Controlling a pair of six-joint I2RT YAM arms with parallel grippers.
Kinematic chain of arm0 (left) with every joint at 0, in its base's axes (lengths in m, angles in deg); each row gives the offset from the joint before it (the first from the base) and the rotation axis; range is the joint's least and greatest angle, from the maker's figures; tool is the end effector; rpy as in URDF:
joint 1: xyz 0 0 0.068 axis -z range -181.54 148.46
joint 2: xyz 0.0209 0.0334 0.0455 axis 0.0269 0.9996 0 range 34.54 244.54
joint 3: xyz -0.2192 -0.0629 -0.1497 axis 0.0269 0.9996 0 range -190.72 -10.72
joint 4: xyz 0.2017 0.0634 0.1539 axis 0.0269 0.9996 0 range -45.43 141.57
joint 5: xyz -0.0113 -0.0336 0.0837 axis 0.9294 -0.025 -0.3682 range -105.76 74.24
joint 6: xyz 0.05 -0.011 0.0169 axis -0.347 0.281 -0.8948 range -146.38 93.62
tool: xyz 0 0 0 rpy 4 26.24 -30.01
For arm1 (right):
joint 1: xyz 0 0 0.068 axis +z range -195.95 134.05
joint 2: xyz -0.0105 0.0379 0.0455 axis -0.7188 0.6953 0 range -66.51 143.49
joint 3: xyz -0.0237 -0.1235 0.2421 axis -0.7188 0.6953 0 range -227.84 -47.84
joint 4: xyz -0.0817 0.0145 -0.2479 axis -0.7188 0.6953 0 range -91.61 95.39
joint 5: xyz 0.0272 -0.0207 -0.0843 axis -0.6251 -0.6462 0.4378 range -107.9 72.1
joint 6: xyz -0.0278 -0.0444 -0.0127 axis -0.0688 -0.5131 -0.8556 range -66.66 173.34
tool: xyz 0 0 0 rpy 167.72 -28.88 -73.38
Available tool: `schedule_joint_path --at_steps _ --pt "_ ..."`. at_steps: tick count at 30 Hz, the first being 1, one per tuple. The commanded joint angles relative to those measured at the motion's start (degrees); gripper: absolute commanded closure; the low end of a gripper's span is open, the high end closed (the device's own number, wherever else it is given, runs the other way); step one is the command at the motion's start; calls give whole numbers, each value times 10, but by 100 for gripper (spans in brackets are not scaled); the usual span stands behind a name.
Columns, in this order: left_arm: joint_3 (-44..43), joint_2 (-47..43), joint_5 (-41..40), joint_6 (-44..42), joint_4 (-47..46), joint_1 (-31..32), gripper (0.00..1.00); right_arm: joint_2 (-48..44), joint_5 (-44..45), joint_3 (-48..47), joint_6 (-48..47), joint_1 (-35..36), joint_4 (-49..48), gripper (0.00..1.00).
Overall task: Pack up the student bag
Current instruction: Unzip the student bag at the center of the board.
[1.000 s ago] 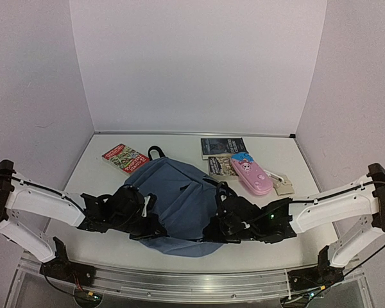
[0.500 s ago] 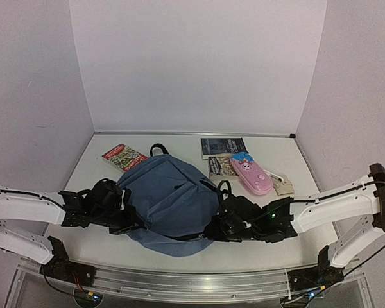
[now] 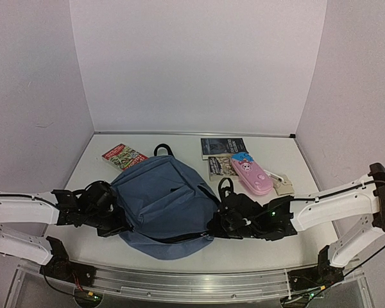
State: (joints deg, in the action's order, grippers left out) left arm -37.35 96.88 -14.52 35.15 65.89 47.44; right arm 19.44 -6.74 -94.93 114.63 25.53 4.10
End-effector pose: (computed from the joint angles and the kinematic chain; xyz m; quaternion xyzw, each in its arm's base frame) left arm 0.1249 -0.1446 0.1611 -0.1017 0.9534 -0.2391 0.1532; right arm 0.1041 0.2891 0.1934 -0.0441 0.9178 0.3162 0.2361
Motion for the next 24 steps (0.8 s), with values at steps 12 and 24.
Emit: schedule_joint_path --at_steps 12,24 --pt "-190 106 -74 -163 159 -13 35 -16 25 4 -55 -55 12 100" --pt "-301 188 134 -301 -28 49 20 5 16 0 -53 -58 -18 100"
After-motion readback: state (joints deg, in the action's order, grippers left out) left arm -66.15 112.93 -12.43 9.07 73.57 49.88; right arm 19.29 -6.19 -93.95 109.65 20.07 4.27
